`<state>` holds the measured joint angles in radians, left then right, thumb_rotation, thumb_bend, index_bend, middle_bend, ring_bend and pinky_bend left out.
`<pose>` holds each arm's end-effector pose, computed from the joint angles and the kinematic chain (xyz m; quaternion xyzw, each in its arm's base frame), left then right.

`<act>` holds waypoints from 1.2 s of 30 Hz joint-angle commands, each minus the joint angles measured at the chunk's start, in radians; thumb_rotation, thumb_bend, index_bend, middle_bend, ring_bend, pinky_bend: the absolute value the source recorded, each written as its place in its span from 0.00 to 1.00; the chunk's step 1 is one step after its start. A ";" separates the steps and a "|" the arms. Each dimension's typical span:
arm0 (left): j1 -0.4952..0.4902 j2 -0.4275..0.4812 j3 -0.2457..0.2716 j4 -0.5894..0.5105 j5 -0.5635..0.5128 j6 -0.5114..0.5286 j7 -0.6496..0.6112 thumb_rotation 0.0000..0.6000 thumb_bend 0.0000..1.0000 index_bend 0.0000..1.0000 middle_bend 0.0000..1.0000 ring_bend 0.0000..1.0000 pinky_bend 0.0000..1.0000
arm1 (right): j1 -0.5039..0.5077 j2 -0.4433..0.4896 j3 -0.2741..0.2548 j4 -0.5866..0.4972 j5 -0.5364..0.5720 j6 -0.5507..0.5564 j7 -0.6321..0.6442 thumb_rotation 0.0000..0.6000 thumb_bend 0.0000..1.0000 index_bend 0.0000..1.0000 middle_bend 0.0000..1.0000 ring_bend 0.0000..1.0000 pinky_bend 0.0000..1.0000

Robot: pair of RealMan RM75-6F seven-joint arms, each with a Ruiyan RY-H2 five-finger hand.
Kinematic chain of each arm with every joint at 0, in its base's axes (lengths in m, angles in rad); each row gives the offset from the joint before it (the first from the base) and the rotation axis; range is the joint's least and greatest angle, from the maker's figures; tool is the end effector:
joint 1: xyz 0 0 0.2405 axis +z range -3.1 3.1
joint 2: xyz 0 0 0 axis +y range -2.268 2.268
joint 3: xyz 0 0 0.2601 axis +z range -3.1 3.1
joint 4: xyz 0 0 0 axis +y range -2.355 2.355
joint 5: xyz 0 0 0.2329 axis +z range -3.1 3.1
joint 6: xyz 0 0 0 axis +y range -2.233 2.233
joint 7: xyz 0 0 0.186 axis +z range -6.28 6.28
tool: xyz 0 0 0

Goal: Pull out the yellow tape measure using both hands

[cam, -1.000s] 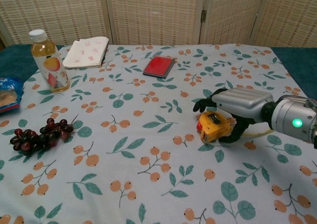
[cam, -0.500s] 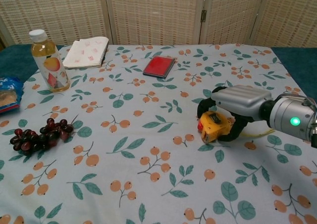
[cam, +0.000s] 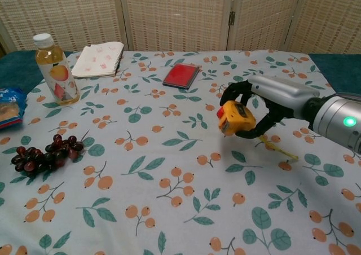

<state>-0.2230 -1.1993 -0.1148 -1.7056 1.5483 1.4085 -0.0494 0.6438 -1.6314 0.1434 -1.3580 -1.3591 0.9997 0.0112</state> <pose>-0.2454 0.2733 0.1015 -0.6008 -0.4023 -0.4931 0.4838 -0.1570 -0.3642 -0.0748 0.7090 -0.4358 0.4359 0.3426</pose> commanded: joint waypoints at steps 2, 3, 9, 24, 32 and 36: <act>-0.095 -0.029 -0.057 -0.048 0.010 -0.077 -0.035 1.00 0.25 0.18 0.09 0.11 0.00 | -0.043 -0.033 0.064 -0.046 -0.009 0.085 0.298 1.00 0.33 0.61 0.52 0.37 0.00; -0.111 -0.037 -0.066 -0.055 0.008 -0.089 -0.041 1.00 0.25 0.18 0.09 0.11 0.00 | -0.043 -0.038 0.072 -0.051 -0.005 0.085 0.329 1.00 0.33 0.61 0.52 0.37 0.00; -0.210 -0.093 -0.113 -0.093 -0.009 -0.161 -0.008 1.00 0.24 0.16 0.09 0.11 0.00 | -0.029 -0.099 0.119 -0.055 0.013 0.090 0.468 1.00 0.33 0.61 0.52 0.37 0.00; -0.367 -0.268 -0.159 -0.129 -0.074 -0.228 0.178 1.00 0.24 0.11 0.09 0.10 0.00 | 0.038 -0.296 0.180 0.040 0.031 0.083 0.624 1.00 0.33 0.61 0.52 0.37 0.00; -0.420 -0.341 -0.154 -0.098 -0.087 -0.239 0.261 1.00 0.24 0.11 0.09 0.10 0.00 | 0.058 -0.343 0.191 0.068 0.043 0.081 0.589 1.00 0.33 0.61 0.52 0.38 0.00; -0.441 -0.367 -0.152 -0.072 -0.089 -0.242 0.298 1.00 0.24 0.11 0.09 0.10 0.00 | 0.066 -0.352 0.188 0.073 0.044 0.078 0.548 1.00 0.33 0.61 0.51 0.37 0.00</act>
<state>-0.6567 -1.5589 -0.2678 -1.7859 1.4609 1.1680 0.2391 0.7058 -1.9796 0.3324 -1.2873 -1.3153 1.0782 0.5698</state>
